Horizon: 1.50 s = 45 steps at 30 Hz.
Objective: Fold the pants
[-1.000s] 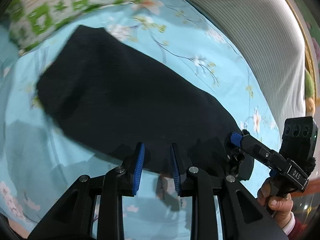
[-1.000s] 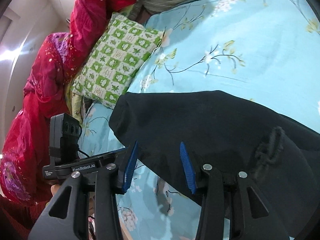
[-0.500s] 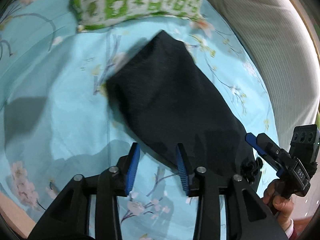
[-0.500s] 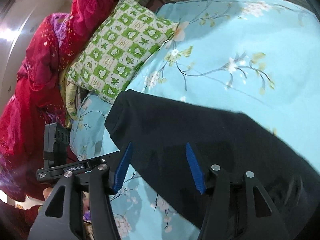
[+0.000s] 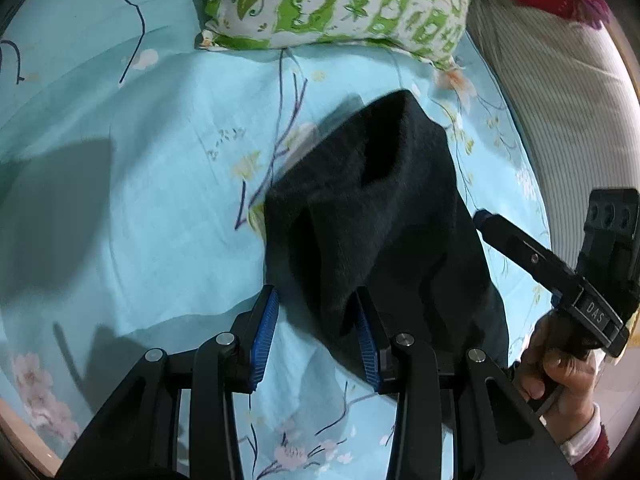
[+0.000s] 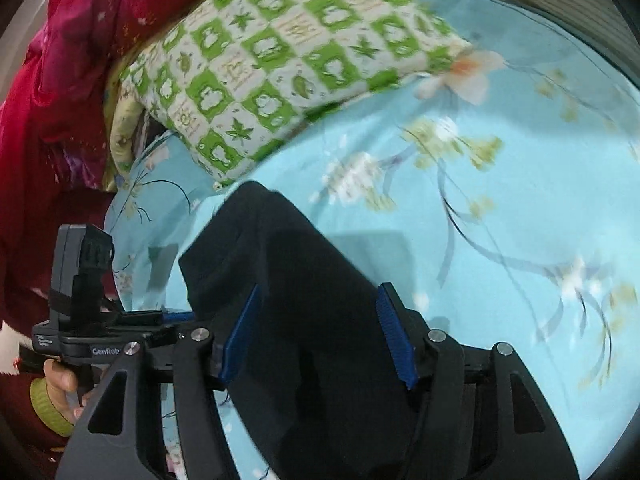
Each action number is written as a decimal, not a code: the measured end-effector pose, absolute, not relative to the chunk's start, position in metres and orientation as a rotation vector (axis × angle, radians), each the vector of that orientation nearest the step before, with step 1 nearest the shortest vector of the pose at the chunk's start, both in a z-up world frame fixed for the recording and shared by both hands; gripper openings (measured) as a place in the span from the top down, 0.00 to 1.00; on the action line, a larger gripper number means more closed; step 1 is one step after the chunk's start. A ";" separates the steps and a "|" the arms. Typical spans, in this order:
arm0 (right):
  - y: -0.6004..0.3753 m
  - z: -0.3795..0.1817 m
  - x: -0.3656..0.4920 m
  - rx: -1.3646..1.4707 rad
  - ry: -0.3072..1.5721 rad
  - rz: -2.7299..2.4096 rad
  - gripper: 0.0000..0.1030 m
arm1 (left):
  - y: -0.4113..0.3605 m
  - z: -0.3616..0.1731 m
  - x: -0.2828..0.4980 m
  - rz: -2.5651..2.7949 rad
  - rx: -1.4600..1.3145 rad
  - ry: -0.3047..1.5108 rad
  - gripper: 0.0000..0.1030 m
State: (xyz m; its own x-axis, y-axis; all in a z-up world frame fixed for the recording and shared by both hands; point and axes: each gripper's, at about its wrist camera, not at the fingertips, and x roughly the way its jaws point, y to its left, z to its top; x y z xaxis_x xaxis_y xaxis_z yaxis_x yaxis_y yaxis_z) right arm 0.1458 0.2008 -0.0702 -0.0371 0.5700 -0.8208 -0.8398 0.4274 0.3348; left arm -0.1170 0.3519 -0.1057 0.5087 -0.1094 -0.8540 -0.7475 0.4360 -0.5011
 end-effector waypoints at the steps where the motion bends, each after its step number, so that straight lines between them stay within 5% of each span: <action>1: 0.208 -0.071 0.147 -0.317 1.122 1.182 0.41 | 0.355 -0.108 -0.117 0.490 -1.070 0.975 0.62; 12: 0.270 -0.101 0.157 -0.432 1.180 1.324 0.41 | 0.359 -0.114 -0.108 0.521 -1.044 0.948 0.65; 20: 0.268 -0.103 0.155 -0.421 1.205 1.344 0.73 | 0.351 -0.102 -0.094 0.522 -0.978 0.936 0.84; 45: 0.086 -0.004 0.161 0.096 0.990 1.244 0.76 | 0.245 0.013 -0.007 0.170 -0.721 0.864 0.88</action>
